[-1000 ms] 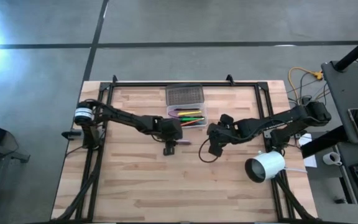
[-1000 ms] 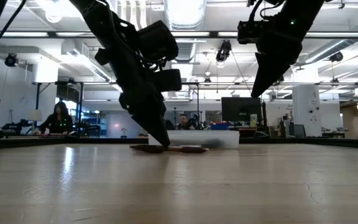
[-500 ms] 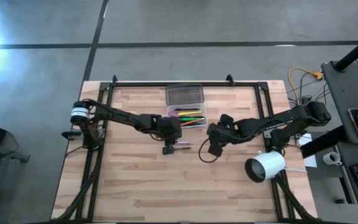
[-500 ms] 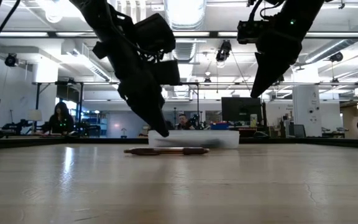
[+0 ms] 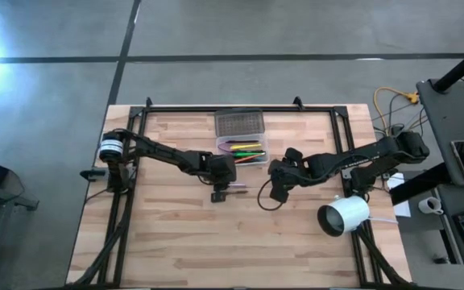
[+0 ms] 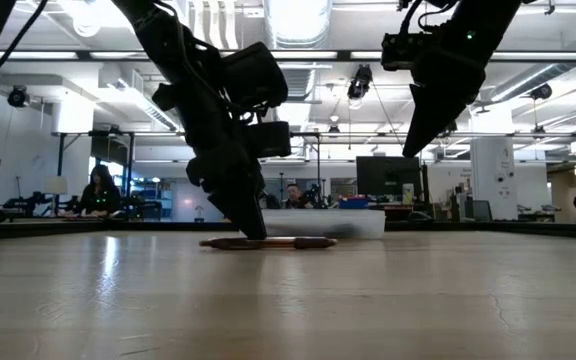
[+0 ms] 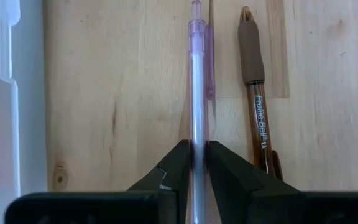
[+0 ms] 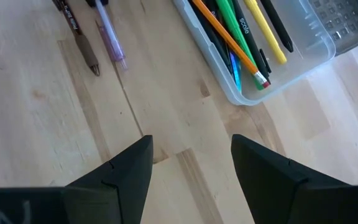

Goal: Pick & place school supplies into a supply box
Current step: Put the purple pen into the black supply box, then put the brown pen into the black supply box, then close the black supply box

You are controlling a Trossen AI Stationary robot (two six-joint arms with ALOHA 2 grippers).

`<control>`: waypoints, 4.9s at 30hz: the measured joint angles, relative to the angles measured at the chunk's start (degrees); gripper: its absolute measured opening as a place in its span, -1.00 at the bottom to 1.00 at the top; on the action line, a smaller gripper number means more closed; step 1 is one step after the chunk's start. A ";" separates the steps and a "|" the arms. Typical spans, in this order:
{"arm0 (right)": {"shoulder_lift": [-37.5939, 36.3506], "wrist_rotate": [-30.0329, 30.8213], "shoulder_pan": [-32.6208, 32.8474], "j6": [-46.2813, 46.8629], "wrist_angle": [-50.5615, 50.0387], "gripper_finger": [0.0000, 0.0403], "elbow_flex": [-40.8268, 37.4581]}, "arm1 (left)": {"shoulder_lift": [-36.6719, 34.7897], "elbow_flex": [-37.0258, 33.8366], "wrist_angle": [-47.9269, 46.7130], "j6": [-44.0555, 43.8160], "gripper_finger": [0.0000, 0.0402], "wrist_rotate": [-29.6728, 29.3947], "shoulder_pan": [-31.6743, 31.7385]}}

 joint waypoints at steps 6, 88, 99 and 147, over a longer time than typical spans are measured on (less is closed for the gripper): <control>0.01 -0.03 0.00 0.13 0.95 0.04 0.00 | -0.19 1.39 -1.05 1.86 -0.93 -0.13 0.03; 36.89 -21.38 -6.60 -20.83 16.37 -0.90 20.99 | -48.82 -23.62 -7.83 -13.57 0.01 -9.47 8.20; 21.31 -11.25 -10.67 -27.59 8.50 -0.93 19.14 | -48.50 -23.64 -7.72 -13.54 0.01 -9.43 8.20; -36.32 -35.16 -15.99 -7.30 11.38 -0.14 -9.06 | -62.82 -18.95 2.58 -22.56 0.01 10.81 8.14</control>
